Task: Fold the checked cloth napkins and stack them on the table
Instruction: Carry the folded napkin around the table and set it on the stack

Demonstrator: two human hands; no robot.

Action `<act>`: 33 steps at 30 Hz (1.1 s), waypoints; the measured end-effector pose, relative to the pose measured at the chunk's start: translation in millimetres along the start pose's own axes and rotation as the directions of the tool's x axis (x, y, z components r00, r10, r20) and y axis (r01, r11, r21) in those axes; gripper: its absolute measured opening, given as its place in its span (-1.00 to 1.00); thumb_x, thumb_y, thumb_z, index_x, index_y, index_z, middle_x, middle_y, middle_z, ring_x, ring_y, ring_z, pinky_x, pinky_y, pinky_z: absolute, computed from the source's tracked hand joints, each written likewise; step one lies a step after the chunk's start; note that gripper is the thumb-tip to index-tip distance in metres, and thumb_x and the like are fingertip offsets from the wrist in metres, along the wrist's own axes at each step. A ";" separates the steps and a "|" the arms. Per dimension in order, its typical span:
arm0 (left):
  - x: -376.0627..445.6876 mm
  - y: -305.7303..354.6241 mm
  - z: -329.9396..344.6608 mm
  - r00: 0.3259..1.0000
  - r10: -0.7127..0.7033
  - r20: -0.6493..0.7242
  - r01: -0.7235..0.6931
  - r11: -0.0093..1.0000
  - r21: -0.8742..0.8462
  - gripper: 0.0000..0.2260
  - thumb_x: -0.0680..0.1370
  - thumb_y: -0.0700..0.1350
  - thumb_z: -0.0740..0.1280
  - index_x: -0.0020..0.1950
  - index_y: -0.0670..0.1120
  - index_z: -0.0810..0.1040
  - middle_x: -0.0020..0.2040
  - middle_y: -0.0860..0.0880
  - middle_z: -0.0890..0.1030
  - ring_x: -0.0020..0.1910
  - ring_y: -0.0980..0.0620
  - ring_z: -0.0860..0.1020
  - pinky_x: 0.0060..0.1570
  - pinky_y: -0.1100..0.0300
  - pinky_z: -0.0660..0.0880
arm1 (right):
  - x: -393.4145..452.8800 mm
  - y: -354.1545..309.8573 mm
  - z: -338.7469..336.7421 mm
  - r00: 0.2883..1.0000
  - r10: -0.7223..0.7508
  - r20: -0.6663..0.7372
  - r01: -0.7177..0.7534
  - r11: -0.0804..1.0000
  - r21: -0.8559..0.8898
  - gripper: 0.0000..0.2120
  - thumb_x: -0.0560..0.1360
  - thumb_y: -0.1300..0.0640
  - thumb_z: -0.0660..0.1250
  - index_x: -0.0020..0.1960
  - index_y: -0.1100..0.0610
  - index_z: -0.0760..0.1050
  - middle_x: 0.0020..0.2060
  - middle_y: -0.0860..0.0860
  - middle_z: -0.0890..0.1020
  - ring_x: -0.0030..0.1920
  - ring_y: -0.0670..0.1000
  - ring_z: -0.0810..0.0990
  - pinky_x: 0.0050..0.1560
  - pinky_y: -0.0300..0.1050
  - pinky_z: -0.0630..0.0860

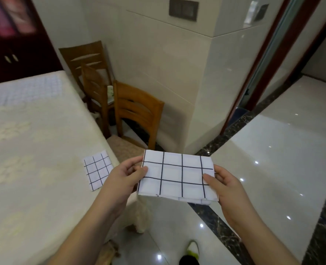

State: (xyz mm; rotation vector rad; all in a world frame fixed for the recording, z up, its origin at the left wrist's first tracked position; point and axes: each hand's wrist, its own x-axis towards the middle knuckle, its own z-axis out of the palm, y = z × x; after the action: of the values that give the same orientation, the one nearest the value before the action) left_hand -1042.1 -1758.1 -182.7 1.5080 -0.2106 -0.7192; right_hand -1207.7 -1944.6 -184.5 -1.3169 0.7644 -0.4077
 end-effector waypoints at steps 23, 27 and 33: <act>134.6 2.7 -4.5 0.834 -0.095 -0.543 0.031 0.991 -0.127 -0.76 0.57 -0.23 0.35 0.18 0.04 0.54 -0.16 -0.04 0.57 -0.19 0.09 0.61 -0.25 0.24 0.52 | 270.2 -30.5 79.4 0.867 0.137 0.479 -0.057 0.982 -0.178 -0.70 0.54 0.24 0.35 0.26 0.06 0.51 -0.03 -0.05 0.72 -0.06 -0.05 0.70 -0.20 -0.23 0.61; 151.3 -7.6 -40.3 0.777 -0.112 -0.620 0.006 0.985 -0.171 -0.73 0.57 -0.23 0.35 0.25 -0.02 0.54 -0.08 -0.12 0.62 -0.10 0.02 0.63 -0.08 0.15 0.57 | 298.2 -21.0 130.9 0.819 0.168 0.549 -0.025 0.966 -0.258 -0.68 0.55 0.20 0.35 0.29 0.04 0.49 -0.01 -0.08 0.72 -0.02 -0.06 0.70 -0.12 -0.15 0.63; 160.5 -9.7 -74.4 0.727 -0.105 -0.678 -0.076 0.970 -0.232 -0.72 0.57 -0.26 0.33 0.25 -0.01 0.54 -0.18 -0.13 0.58 -0.21 0.05 0.61 -0.17 0.15 0.57 | 327.4 -20.6 201.8 0.751 0.190 0.633 0.052 0.938 -0.343 -0.68 0.54 0.18 0.36 0.29 0.04 0.50 0.00 -0.07 0.71 -0.03 -0.05 0.70 -0.15 -0.14 0.62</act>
State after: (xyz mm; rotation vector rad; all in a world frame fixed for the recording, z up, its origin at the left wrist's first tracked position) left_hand -879.0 -1783.5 -246.9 1.4373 0.4502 -0.1402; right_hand -835.0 -2024.4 -239.8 -1.6155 0.2752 0.2811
